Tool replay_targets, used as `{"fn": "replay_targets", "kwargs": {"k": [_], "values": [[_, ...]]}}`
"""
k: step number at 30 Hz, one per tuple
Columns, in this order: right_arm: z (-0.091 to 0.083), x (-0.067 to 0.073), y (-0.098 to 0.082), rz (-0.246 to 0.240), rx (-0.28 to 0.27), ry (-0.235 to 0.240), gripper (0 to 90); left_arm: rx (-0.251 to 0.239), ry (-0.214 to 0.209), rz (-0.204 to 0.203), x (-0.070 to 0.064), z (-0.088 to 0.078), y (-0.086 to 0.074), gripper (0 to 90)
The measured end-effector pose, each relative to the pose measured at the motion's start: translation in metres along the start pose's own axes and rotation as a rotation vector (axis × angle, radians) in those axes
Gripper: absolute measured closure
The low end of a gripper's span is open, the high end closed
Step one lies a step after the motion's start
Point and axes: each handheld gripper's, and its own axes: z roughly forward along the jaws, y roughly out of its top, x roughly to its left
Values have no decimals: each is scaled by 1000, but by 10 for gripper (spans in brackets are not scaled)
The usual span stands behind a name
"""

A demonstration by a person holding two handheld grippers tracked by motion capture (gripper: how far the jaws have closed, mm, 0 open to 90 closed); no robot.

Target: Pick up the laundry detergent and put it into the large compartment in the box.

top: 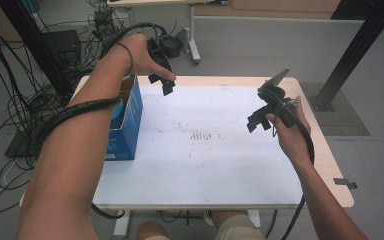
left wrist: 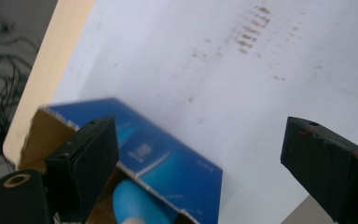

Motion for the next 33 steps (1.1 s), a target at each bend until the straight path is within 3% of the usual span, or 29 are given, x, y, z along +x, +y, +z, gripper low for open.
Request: {"fn": "replay_targets", "kwargs": {"k": [7,14,19,33], "values": [[1,-3,2,6,8,3,55,9,-25,125,-9,1,17,112],[2,-8,2,18,9,11,55,5,-42,193,-14,4,27,132],[3,-10,3,25,15,19,55,16,-54,223,-18,7,33,128],[5,-12,2,30,14,24,55,2,-57,240,-22,10,32,126]]}}
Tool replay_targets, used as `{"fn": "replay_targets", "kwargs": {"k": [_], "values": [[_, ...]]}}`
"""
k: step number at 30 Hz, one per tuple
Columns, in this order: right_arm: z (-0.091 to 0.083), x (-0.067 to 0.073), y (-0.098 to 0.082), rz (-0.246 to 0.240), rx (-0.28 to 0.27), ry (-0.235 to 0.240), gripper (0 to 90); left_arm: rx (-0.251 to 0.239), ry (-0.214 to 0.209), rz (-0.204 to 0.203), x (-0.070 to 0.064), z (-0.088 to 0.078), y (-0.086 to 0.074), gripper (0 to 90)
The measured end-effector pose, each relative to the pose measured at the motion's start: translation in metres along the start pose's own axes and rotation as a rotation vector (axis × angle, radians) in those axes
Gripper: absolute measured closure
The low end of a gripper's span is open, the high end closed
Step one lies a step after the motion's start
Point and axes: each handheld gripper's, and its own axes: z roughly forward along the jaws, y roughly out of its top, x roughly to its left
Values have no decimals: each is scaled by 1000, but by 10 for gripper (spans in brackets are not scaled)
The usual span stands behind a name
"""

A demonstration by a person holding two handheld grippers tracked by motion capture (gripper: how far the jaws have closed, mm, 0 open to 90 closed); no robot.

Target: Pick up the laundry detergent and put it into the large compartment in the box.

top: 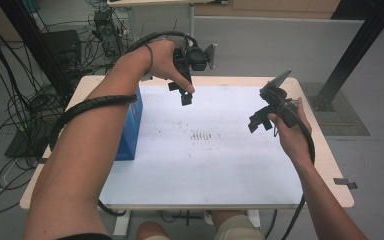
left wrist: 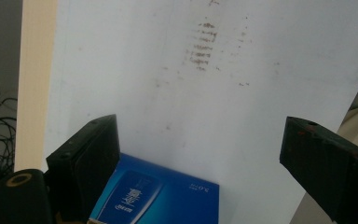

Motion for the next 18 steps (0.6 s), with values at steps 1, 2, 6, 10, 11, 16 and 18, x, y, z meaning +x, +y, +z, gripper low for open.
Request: {"fn": "replay_targets", "kwargs": {"k": [1,2,6,10,11,16,18], "values": [[0,0,0,0,-1,2,55,-2,-4,-4,0,0,0,126],[0,1,0,-2,-2,2,55,-3,-4,-2,0,0,0,126],[0,2,-1,-3,0,2,55,-3,-5,3,-1,0,0,126],[-1,3,-1,-3,-3,-1,55,-10,-5,2,-2,-1,-2,126],[-1,3,-2,-3,-4,-1,55,-13,-5,5,-2,-1,-3,126],[0,3,-2,-8,-6,0,55,-14,-5,6,-2,-2,-3,126],[0,4,-2,-9,-4,-1,55,-14,-6,4,-2,-2,-3,126]]}}
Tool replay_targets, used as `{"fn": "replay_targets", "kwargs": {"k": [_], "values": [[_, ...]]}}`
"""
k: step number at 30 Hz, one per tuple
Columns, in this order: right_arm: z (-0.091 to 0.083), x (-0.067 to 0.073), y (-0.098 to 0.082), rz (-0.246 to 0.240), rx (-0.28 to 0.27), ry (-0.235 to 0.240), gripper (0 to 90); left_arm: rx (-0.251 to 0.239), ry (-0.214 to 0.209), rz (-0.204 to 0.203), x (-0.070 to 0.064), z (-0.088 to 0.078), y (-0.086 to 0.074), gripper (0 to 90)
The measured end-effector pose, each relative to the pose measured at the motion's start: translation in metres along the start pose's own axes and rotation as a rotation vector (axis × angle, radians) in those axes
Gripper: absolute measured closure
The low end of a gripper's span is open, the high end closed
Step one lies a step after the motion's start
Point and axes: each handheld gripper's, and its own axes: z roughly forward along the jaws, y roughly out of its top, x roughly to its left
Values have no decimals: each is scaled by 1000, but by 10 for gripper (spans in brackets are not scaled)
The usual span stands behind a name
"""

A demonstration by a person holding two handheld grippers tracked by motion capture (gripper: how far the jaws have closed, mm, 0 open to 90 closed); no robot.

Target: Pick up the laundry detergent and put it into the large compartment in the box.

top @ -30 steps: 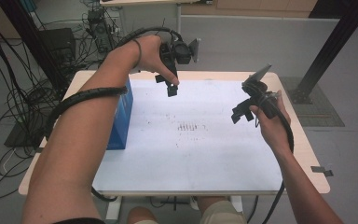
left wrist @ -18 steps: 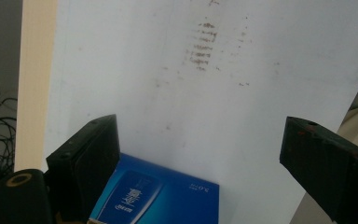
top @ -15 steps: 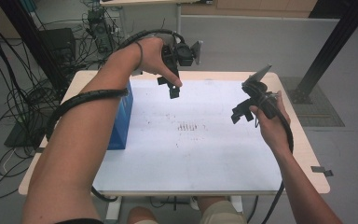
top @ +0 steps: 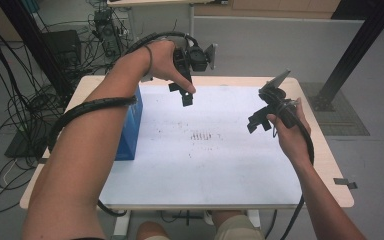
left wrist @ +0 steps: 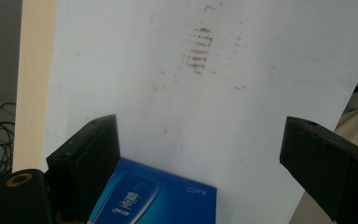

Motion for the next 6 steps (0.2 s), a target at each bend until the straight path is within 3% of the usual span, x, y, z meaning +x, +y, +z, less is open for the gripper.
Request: {"fn": "replay_targets", "kwargs": {"k": [6], "values": [[0,0,0,-1,-1,2,55,-8,-4,4,1,0,0,126]]}}
